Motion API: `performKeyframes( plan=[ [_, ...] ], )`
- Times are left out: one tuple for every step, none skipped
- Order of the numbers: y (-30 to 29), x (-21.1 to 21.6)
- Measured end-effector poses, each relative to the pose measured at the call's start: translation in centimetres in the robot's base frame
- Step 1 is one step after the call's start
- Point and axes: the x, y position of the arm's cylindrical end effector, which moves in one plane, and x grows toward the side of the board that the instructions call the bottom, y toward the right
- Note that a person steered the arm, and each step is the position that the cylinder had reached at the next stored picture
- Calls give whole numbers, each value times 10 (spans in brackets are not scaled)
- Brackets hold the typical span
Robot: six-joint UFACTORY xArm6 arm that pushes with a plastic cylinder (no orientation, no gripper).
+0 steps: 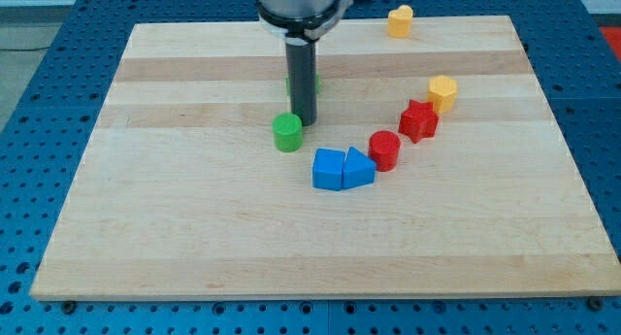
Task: Push the green circle to the left of the blue cube
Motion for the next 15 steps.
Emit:
performKeyframes(
  plan=[
    [-9,0],
    [-18,0],
    [-42,1],
    [-62,1],
    [-68,7],
    [-46,12],
    [-29,14],
    [-26,14],
    [-26,14],
    [-27,15],
    [-27,21],
    [-27,24],
    [-55,10],
    [-102,16],
    [-108,55]
  ],
)
